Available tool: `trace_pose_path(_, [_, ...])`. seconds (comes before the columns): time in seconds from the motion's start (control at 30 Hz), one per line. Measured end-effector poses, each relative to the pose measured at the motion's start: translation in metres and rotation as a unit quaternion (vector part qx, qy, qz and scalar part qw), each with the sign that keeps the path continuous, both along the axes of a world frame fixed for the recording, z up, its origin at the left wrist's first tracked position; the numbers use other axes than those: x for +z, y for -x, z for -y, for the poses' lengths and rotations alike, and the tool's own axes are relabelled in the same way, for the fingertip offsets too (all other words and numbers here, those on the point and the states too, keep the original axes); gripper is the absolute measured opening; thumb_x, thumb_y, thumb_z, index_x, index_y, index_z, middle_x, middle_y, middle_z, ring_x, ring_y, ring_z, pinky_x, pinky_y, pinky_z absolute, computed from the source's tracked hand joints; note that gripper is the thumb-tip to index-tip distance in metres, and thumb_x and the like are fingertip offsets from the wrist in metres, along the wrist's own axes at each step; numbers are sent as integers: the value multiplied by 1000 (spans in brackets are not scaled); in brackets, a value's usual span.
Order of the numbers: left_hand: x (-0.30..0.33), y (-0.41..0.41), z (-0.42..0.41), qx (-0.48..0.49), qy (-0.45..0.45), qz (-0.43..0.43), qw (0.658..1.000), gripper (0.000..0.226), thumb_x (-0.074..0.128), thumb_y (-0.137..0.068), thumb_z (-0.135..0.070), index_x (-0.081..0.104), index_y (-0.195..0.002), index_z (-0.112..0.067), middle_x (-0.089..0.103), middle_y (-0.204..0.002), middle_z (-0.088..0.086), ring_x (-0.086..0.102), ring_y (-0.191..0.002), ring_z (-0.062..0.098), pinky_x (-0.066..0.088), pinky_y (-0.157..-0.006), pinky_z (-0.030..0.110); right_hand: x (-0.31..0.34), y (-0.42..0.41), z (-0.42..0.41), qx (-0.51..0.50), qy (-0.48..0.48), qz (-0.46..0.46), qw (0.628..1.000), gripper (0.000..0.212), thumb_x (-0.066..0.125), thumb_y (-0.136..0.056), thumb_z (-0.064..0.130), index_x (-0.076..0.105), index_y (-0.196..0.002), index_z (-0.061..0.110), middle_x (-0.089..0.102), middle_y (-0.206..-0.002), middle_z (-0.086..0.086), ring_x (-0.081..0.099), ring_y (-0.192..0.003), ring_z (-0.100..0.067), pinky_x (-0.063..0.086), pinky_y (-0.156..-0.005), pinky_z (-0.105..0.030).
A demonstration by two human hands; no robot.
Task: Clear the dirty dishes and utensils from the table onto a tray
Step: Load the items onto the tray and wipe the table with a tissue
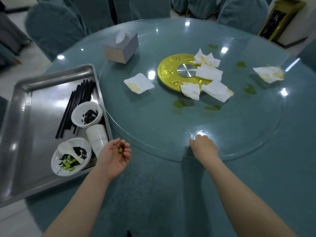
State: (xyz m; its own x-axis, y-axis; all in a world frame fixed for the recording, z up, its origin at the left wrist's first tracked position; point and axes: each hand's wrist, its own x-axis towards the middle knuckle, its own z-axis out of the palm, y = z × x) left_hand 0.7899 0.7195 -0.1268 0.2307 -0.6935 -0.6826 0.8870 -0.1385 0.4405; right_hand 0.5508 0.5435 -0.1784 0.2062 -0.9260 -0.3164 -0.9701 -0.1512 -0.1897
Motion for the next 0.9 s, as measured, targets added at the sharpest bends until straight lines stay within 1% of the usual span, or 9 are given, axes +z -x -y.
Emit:
trace_pose_path(0.1, [4,-11,-20,22,-2,3,1000,13,46,-87,-20,50,-76,-14,52,-66,0,49,-50,8,43,-42,14,12,-12,-6,39,-24,13,999,22,41,-94,12,59,-82,6,59,-89,-13,57,-86,-32,40,-66,-30])
trace_pose_path(0.2, [6,-25,-41,48,4,9,999,7,52,-77,-19,53,-80,-13,53,-68,1,50,-52,9,45,-45,15,25,-36,-25,-46,-100,207,972,29,46,-87,14,46,-58,10,48,-56,-5,42,-57,-23,29,-50,-29])
trace_pose_path(0.3, [-1,-43,-64,95,-15,20,995,7,51,-86,-16,57,-88,-12,56,-73,2,51,-61,11,49,-49,18,38,-65,-47,-202,-221,464,834,27,44,-84,7,49,-57,8,32,-37,6,27,-36,-12,19,-39,-17])
trace_pose_path(0.4, [-8,-64,-89,105,-40,54,992,11,53,-92,-13,62,-97,-10,62,-76,2,55,-65,10,50,-50,19,52,-91,-60,-250,-307,563,726,25,40,-84,6,47,-60,8,30,-41,3,22,-33,-10,15,-37,-13])
trace_pose_path(0.47, [-10,-78,-105,109,-53,73,990,13,53,-92,-10,65,-97,-9,64,-76,3,56,-64,11,51,-49,19,60,-114,-71,-245,-335,559,718,24,38,-85,7,47,-62,10,33,-44,3,24,-34,-10,15,-36,-13])
trace_pose_path(0.57, [-11,-99,-124,139,-54,71,986,15,48,-95,-8,63,-98,-4,64,-85,9,59,-74,14,54,-52,20,66,-156,-97,-225,-343,513,754,23,42,-85,2,51,-65,10,41,-44,1,32,-34,-10,20,-36,-13])
trace_pose_path(0.67, [-7,-119,-138,164,-38,58,984,21,44,-97,-7,57,-111,1,62,-99,15,61,-94,23,55,-75,29,69,-202,-131,-209,-386,496,749,21,47,-84,-2,53,-67,8,48,-46,-2,45,-37,-13,31,-39,-15])
trace_pose_path(0.77, [-1,-136,-145,140,-41,87,986,25,41,-97,-9,55,-116,-2,57,-119,18,52,-120,30,40,-103,40,68,-247,-163,-209,-428,464,747,20,43,-84,-7,56,-74,5,53,-54,-6,50,-46,-15,39,-42,-19])
trace_pose_path(0.9, [5,-149,-147,75,-36,111,990,48,35,-99,-27,37,-143,-8,31,-152,16,27,-141,30,20,-114,42,60,-296,-197,-208,-446,451,745,17,45,-90,-5,61,-95,0,61,-83,-14,58,-70,-22,53,-67,-28])
